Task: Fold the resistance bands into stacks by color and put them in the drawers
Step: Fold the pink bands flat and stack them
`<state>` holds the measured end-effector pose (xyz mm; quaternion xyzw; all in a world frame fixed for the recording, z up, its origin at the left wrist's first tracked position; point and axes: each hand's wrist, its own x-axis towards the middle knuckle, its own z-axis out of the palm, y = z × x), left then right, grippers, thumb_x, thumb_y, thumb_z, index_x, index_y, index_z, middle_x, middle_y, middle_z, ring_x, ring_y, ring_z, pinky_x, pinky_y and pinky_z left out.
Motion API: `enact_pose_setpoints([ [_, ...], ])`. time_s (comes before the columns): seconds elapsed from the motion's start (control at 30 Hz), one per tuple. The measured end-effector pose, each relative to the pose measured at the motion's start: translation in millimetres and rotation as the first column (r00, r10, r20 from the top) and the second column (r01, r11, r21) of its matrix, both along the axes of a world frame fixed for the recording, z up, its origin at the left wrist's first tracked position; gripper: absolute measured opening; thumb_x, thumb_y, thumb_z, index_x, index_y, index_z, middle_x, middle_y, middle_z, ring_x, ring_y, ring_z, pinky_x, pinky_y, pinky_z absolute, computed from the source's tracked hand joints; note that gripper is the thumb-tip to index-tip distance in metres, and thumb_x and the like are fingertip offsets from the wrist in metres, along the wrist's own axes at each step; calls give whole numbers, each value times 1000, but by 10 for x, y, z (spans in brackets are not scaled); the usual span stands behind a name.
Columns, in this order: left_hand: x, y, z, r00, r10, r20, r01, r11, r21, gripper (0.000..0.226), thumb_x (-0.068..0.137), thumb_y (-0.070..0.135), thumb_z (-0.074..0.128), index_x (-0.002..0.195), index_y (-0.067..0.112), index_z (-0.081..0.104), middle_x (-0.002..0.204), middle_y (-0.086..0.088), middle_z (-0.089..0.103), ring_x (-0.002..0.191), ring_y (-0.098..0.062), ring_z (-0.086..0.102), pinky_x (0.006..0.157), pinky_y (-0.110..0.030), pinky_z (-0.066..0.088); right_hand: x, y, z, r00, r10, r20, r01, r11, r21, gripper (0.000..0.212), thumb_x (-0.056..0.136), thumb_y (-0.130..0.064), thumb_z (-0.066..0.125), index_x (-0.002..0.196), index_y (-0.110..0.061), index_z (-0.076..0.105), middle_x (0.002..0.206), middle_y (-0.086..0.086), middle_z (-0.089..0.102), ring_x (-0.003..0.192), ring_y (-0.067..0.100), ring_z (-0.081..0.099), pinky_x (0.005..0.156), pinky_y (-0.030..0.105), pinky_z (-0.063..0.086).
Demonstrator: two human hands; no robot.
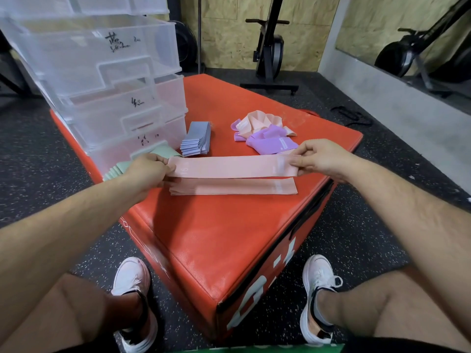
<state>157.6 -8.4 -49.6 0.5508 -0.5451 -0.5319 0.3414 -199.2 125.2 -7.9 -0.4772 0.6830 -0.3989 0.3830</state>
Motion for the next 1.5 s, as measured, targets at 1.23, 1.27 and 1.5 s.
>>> enact_pose_setpoints([
  [1.23,-121,103,-179,527,-205,825,740,588,-327,59,71,74,45,111,38,70,109,15,63,107,-10,59,98,-39,48,85,-59,-438,598,369,-712,-313,925,216,43,80,-42,79,120,-33,68,121,-10,58,113,8,52,97,23,38],
  [1.27,-133,97,-174,522,-194,830,742,584,-330,59,71,74,46,109,38,70,109,16,63,107,-9,58,98,-37,48,90,-64,-435,605,364,-708,-306,927,216,44,78,-45,79,120,-34,68,120,-12,58,113,7,52,98,24,40],
  [1.5,-540,-101,21,614,-191,766,677,627,-387,52,78,62,59,118,31,66,121,11,62,115,-10,57,102,-28,42,210,-471,-397,612,115,-783,-200,980,-13,39,88,-55,63,122,-36,65,123,-11,62,119,14,51,104,40,42],
])
